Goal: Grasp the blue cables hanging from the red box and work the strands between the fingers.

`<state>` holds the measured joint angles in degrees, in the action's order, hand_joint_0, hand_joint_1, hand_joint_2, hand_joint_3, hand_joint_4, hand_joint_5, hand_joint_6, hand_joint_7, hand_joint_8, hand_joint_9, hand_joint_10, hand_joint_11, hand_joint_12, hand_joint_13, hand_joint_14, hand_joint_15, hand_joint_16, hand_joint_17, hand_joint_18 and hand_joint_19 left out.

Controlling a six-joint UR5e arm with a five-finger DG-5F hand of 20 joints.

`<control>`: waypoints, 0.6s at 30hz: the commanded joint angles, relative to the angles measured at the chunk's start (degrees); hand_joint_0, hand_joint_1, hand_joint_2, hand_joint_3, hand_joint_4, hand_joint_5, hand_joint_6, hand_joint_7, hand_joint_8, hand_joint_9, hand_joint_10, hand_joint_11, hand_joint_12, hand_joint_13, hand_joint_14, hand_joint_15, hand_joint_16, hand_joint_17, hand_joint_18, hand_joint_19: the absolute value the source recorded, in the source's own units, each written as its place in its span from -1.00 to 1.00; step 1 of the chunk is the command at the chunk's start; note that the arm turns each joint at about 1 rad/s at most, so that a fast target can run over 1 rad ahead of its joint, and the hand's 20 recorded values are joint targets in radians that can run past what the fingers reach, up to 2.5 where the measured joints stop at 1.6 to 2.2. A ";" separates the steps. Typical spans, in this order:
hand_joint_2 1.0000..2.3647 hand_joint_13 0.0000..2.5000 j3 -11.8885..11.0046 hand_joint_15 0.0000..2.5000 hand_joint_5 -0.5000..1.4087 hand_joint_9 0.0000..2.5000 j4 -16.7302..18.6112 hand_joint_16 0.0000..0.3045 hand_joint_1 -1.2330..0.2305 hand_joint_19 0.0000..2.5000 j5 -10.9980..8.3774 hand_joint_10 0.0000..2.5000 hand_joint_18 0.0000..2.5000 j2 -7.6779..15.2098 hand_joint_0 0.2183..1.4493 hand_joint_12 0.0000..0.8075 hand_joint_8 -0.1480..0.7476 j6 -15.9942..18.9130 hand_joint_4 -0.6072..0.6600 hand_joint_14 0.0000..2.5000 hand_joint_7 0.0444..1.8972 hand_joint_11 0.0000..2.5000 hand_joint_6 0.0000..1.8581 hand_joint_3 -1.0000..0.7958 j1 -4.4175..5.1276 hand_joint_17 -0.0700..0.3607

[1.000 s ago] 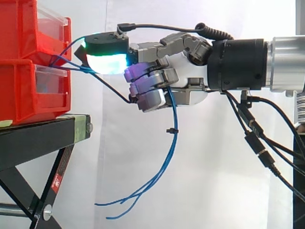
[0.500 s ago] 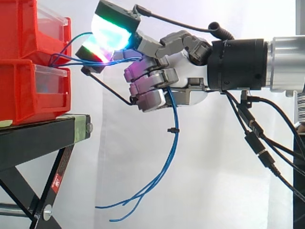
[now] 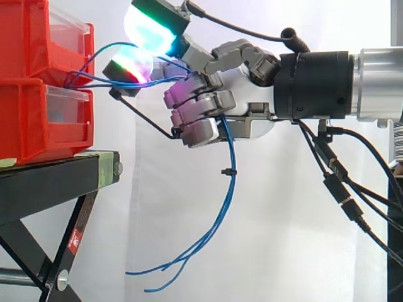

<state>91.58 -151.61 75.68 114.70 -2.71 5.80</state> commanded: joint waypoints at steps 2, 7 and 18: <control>-1.00 0.40 0.00 0.24 -0.42 0.05 0.00 0.49 -0.36 -0.33 0.00 1.00 0.97 0.00 -0.13 0.48 0.40 -0.10 0.20 1.00 0.11 1.00 0.16 -1.00 0.00 0.12; -1.00 0.40 0.00 0.24 -0.39 0.05 0.00 0.49 -0.33 -0.33 0.00 1.00 0.97 0.00 -0.10 0.48 0.40 -0.10 0.21 1.00 0.13 1.00 0.22 -1.00 0.00 0.12; -1.00 0.40 0.00 0.24 -0.35 0.05 0.00 0.49 -0.25 -0.33 -0.18 1.00 0.97 0.00 -0.08 0.48 0.40 -0.80 0.20 1.00 0.14 1.00 0.20 -1.00 0.00 0.12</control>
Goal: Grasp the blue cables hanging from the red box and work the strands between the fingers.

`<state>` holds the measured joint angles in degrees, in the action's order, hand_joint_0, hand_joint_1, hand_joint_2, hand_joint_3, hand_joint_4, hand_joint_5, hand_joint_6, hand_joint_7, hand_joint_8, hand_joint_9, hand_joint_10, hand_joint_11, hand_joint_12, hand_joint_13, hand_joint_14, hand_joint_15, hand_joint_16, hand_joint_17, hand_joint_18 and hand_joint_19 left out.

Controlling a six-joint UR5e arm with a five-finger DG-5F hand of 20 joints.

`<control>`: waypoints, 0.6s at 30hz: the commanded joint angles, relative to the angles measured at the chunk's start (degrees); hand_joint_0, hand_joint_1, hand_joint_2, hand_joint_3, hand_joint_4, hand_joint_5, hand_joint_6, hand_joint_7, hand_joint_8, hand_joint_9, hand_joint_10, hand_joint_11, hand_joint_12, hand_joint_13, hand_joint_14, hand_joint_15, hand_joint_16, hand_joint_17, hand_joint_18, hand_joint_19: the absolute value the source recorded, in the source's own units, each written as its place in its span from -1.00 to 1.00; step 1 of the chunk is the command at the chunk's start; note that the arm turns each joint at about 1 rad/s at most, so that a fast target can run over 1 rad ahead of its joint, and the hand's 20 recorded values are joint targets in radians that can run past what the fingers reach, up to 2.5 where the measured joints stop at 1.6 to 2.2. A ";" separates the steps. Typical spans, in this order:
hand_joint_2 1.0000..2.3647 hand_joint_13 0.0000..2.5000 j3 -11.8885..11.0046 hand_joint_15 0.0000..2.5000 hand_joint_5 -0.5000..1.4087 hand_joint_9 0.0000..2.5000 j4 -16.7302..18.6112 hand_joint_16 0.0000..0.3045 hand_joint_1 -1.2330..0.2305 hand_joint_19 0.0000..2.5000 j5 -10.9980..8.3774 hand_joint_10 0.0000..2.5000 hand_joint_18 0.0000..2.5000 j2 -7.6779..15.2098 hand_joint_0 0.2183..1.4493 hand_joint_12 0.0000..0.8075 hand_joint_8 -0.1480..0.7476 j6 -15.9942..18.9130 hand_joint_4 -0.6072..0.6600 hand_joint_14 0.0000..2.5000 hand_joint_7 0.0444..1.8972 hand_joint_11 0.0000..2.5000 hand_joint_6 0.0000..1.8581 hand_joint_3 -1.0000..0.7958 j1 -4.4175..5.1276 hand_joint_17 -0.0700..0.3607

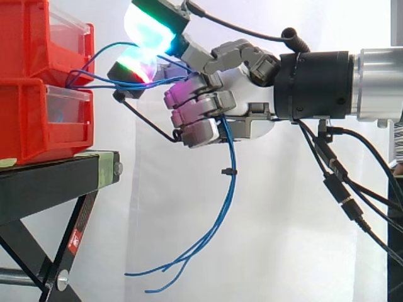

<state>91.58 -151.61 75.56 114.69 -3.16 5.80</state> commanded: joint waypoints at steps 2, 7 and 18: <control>-1.00 0.40 0.00 0.24 -0.35 0.05 0.00 0.49 -0.23 -0.33 -0.15 1.00 0.97 0.00 -0.08 0.48 0.40 -0.36 0.20 1.00 0.15 1.00 0.19 -1.00 0.00 0.12; -1.00 0.40 0.00 0.24 -0.32 0.05 0.00 0.49 -0.19 -0.33 -0.15 1.00 0.97 0.00 -0.09 0.48 0.40 -0.36 0.21 1.00 0.14 1.00 0.15 -0.99 0.00 0.12; -1.00 0.40 0.00 0.24 -0.28 0.05 0.00 0.49 -0.16 -0.33 -0.24 1.00 0.97 0.00 -0.19 0.48 0.40 -0.45 0.25 1.00 0.24 1.00 -0.18 -0.99 0.00 0.12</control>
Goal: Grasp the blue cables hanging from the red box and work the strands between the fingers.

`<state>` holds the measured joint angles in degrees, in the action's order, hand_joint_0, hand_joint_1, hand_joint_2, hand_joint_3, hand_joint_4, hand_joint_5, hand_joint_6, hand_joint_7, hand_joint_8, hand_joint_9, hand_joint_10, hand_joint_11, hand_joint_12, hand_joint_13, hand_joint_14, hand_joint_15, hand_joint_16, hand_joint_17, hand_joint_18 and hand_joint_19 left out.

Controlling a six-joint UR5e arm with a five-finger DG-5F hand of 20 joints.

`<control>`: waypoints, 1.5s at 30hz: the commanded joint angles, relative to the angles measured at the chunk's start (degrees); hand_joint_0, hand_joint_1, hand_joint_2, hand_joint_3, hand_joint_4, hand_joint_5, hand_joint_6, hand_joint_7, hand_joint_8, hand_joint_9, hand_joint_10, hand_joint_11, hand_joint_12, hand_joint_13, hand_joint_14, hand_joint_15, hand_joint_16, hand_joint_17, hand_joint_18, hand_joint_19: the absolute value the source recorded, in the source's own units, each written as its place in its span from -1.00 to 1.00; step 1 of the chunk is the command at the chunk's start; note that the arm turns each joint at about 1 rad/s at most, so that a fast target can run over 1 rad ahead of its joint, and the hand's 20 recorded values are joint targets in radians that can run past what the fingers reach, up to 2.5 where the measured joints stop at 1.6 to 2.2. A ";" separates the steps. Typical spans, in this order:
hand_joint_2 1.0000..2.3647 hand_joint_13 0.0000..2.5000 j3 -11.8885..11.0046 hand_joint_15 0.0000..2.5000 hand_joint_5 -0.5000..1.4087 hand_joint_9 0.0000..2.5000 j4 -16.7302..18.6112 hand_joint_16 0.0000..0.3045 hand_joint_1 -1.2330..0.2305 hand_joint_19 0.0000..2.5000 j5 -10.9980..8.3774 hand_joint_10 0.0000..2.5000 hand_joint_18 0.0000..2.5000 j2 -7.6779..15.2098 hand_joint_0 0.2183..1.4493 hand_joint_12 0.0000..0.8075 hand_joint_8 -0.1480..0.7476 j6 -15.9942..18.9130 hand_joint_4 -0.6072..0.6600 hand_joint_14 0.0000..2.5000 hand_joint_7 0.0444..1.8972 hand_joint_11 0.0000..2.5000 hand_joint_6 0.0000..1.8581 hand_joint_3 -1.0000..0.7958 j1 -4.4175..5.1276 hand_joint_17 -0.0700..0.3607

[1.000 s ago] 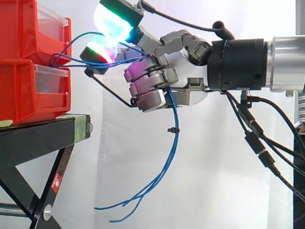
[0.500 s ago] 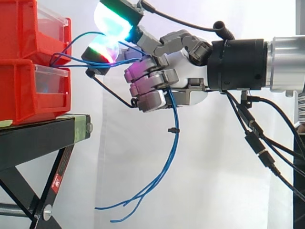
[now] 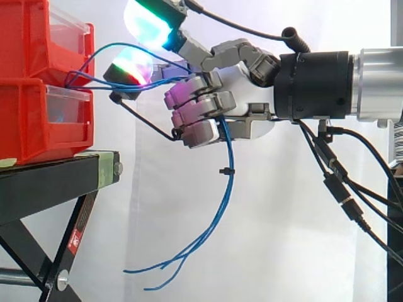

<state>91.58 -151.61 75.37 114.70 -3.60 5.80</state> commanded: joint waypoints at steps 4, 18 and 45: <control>-1.00 0.40 0.00 0.24 -0.28 0.05 0.00 0.49 -0.18 -0.33 -0.05 1.00 0.97 0.00 -0.19 0.48 0.40 0.00 0.26 1.00 0.25 1.00 -0.21 -0.93 0.09 0.12; -0.99 0.40 0.00 0.24 -0.43 0.05 0.00 0.49 -0.33 -0.33 -0.05 1.00 0.97 0.00 -0.04 0.48 0.40 0.00 0.23 1.00 0.15 1.00 0.12 -0.74 0.00 0.12; -0.99 0.40 0.00 0.24 -0.37 0.05 -0.18 0.49 -0.12 -0.33 -0.32 1.00 0.97 0.00 -0.10 0.48 0.40 -0.09 0.15 1.00 0.16 1.00 0.08 -0.64 0.35 0.12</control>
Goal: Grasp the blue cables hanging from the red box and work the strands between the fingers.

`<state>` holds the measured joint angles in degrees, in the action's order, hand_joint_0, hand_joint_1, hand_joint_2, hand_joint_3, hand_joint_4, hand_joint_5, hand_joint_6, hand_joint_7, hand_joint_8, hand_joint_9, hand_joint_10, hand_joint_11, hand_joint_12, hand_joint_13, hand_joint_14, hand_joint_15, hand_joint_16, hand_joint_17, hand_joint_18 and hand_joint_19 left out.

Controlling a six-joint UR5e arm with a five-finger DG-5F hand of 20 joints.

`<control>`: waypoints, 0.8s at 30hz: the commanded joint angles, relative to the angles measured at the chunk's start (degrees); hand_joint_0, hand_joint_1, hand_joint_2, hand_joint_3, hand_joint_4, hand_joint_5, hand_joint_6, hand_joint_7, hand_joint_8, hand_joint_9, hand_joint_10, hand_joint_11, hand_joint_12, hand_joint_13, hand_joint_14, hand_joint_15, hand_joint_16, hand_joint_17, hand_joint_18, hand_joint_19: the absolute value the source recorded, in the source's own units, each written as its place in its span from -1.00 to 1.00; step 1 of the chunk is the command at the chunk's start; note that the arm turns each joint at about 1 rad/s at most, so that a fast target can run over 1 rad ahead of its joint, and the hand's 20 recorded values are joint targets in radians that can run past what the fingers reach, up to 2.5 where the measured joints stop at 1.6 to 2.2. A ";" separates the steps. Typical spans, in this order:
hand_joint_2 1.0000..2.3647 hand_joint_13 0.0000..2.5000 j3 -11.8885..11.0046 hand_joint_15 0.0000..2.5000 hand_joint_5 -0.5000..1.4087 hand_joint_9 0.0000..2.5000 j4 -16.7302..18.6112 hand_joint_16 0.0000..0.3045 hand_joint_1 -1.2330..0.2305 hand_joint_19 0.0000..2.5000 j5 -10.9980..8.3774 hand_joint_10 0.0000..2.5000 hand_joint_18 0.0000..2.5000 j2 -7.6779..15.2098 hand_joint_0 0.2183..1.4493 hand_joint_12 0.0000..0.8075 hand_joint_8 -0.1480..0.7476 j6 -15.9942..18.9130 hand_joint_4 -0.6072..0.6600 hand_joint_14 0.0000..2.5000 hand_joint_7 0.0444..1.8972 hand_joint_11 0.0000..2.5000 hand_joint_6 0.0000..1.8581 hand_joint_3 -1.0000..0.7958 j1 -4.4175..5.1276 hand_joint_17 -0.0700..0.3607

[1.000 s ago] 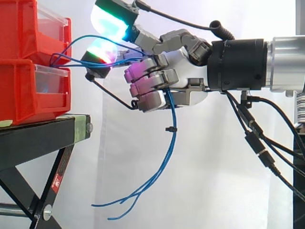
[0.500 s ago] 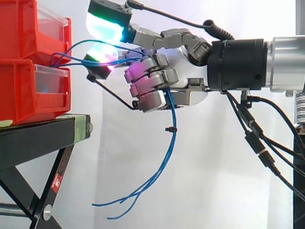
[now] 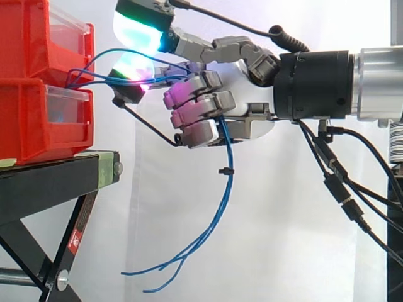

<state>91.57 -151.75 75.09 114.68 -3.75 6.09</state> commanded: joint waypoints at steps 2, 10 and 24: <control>-0.99 0.40 0.01 0.24 -0.35 0.05 -0.04 0.49 -0.08 -0.33 0.06 1.00 0.97 0.02 -0.17 0.48 0.40 0.05 0.19 1.00 0.17 1.00 -0.03 -0.83 0.06 0.12; -1.00 0.40 0.01 0.24 -0.41 0.05 -0.04 0.49 -0.18 -0.33 0.06 1.00 0.97 0.02 -0.27 0.48 0.40 -0.30 0.26 1.00 0.12 1.00 -0.13 -1.00 0.06 0.12; -0.99 0.40 0.01 0.24 -0.61 0.05 -0.04 0.49 -0.35 -0.33 0.06 1.00 0.97 0.02 0.05 0.48 0.40 -0.74 0.24 1.00 0.00 1.00 0.34 -0.82 0.15 0.12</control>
<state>91.58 -151.79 75.15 114.70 -4.47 6.21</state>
